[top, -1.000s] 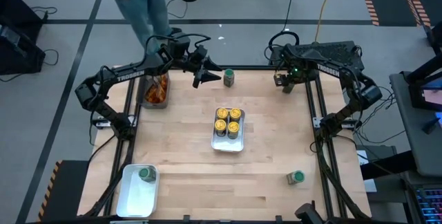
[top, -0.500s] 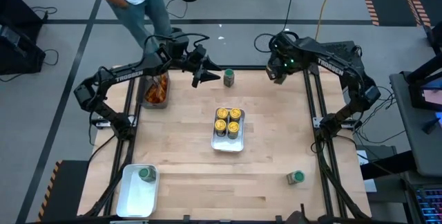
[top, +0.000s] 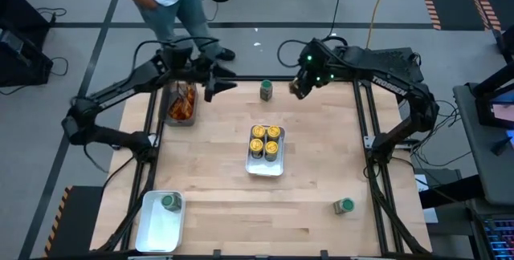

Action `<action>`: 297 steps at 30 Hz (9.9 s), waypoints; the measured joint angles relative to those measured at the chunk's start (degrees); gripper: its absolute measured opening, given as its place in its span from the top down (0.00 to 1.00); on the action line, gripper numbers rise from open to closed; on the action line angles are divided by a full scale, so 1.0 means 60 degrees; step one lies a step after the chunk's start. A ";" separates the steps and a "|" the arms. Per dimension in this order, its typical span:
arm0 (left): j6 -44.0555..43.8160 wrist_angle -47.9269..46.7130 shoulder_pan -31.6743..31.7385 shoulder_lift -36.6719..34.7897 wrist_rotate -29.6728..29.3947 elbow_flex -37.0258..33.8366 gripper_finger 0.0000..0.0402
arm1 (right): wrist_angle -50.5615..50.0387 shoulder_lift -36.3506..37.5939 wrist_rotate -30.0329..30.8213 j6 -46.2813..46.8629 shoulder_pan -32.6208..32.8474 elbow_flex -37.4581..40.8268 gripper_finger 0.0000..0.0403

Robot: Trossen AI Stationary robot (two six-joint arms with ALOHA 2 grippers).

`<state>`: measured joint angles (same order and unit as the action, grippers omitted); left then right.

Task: Sort spices by type
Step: Put the middle green spice bottle into the bottom white bin

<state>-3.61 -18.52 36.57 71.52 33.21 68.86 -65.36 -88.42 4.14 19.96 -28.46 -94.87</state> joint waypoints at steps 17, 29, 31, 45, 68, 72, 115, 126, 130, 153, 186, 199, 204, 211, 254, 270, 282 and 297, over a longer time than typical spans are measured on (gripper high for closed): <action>-0.2600 -0.4274 -0.3475 -0.1628 -0.3657 0.0000 0.40 | 0.3173 -0.0108 -0.0474 -0.0626 0.3434 -0.0116 0.43; -0.2039 -0.7051 -0.5197 -0.1669 -0.4028 0.0000 0.40 | 0.4884 -0.1972 -0.0527 0.1531 0.5087 -0.0122 0.43; -0.1896 -0.7622 -0.5471 -0.1732 -0.4040 0.0000 0.40 | 0.5147 -0.2521 -0.0684 0.2001 0.5309 -0.0454 0.44; -0.1434 -0.8718 -0.7220 -0.3204 -0.4697 0.0000 0.40 | 0.2378 -0.7374 -0.0626 0.3244 0.6239 -0.6154 0.43; -0.0830 -0.8040 -0.7244 -0.3686 -0.5081 -0.0426 0.40 | 0.0649 -0.8596 -0.0767 0.3841 0.6386 -0.6619 0.40; -0.0829 -0.7975 -0.7244 -0.3613 -0.5081 -0.0437 0.40 | 0.0428 -0.8593 -0.1064 0.3489 0.6324 -0.6619 0.39; -0.0777 -0.7753 -0.7244 -0.3609 -0.5544 -0.0437 0.40 | 0.0718 -0.8590 -0.1490 0.2363 0.6046 -0.6681 0.30; -0.0807 -0.7753 -0.7244 -0.3613 -0.5544 -0.0437 0.40 | 0.1264 -0.8590 -0.0554 0.2531 0.5943 -0.6681 0.30; -0.0812 -0.7753 -0.7244 -0.3610 -0.5544 -0.0437 0.40 | 0.1810 -0.8590 -0.0389 0.2777 0.5914 -0.6684 0.30; -0.1679 -0.6463 -0.7244 -0.3169 -0.5340 -0.0442 0.40 | -0.1186 -0.5352 0.3611 0.1544 0.5699 -0.6695 0.30; 0.2006 -0.3187 -0.8000 0.2332 -0.4499 -0.0448 0.40 | -0.4109 -0.4167 0.5286 0.2815 0.7074 -0.6688 0.30; 0.2243 -0.2977 -0.8199 0.3566 -0.4882 -0.0406 0.40 | -0.4113 -0.4120 0.5257 0.2232 0.7048 -0.6688 0.30; 0.2169 -0.2972 -0.8195 0.3542 -0.4863 -0.0375 0.40 | -0.4113 -0.4120 0.5253 0.1983 0.7012 -0.6688 0.30; 0.2158 -0.3115 -0.8169 0.3542 -0.4826 -0.0419 0.40 | -0.4109 -0.4116 0.5257 0.1843 0.6803 -0.6684 0.30; 0.2180 -0.3882 -0.7943 0.3334 -0.4603 -0.0441 0.48 | -0.4109 -0.4116 0.5262 0.1568 0.6555 -0.6684 0.30; -0.1205 -0.7101 -0.8582 -0.0761 -0.4059 -0.0335 0.48 | -0.4109 -0.4116 0.5272 0.1269 0.6123 -0.6684 0.30; -0.5865 -0.8598 -1.1129 -0.3120 -0.4345 -0.0328 0.48 | -0.4109 -0.4116 0.5271 0.1409 0.5988 -0.6684 0.30; -0.9541 -0.9946 -1.4860 -0.3426 -0.5404 -0.0446 0.48 | -0.4092 -0.4116 0.5296 0.2500 0.6161 -0.6684 0.30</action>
<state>-60.85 -78.20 -52.59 50.96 0.78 66.18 -89.91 -113.12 35.92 34.96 8.50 -134.98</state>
